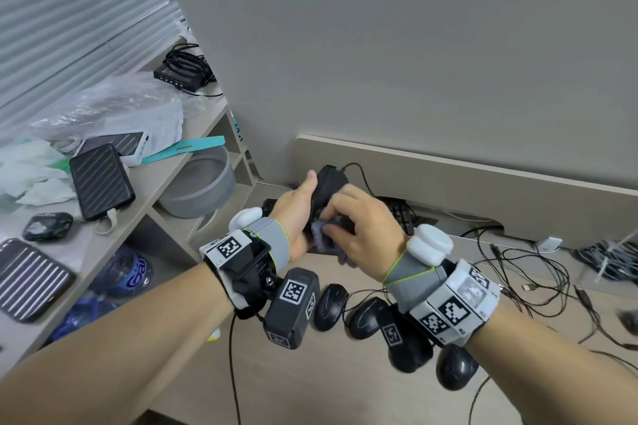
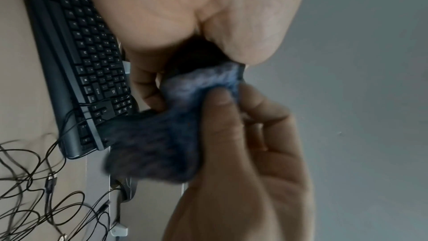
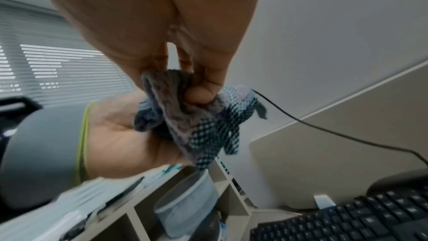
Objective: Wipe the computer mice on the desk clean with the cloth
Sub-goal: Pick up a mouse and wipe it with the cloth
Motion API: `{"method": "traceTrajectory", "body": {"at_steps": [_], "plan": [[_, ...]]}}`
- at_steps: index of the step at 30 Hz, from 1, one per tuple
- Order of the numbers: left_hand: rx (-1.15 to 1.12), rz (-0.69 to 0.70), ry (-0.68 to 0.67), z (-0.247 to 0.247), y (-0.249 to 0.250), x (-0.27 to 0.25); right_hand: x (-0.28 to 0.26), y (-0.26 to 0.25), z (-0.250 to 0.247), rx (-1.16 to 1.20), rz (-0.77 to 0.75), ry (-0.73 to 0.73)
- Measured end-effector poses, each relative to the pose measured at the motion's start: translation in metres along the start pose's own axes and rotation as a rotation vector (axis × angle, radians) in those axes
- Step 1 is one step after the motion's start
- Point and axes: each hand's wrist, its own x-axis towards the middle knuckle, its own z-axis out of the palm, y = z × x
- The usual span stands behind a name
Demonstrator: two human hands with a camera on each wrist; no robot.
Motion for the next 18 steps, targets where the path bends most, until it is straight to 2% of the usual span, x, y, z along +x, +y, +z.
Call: {"method": "traceTrajectory", "body": {"at_steps": [2,5,6,10,12,15,18], "plan": [[-0.004,-0.003,0.001,-0.002,-0.002,0.000,-0.002,0.009,-0.004,-0.043,0.033,-0.024],[-0.004,-0.020,0.022,0.000,-0.008,-0.002,0.017,0.023,-0.015,-0.102,0.123,0.140],[-0.008,-0.017,0.016,0.002,-0.009,-0.001,0.021,0.021,-0.016,-0.091,0.112,0.169],[-0.017,0.005,0.015,0.002,0.000,0.003,0.002,-0.004,-0.001,-0.040,-0.041,0.026],[-0.035,-0.006,0.001,-0.002,0.003,0.002,-0.002,0.006,-0.001,-0.042,0.000,0.011],[-0.058,-0.044,0.003,-0.004,0.001,-0.002,0.009,0.032,-0.011,-0.091,0.112,0.087],[-0.087,-0.052,-0.011,-0.005,0.003,-0.001,0.006,0.028,-0.008,-0.089,0.099,0.090]]}}
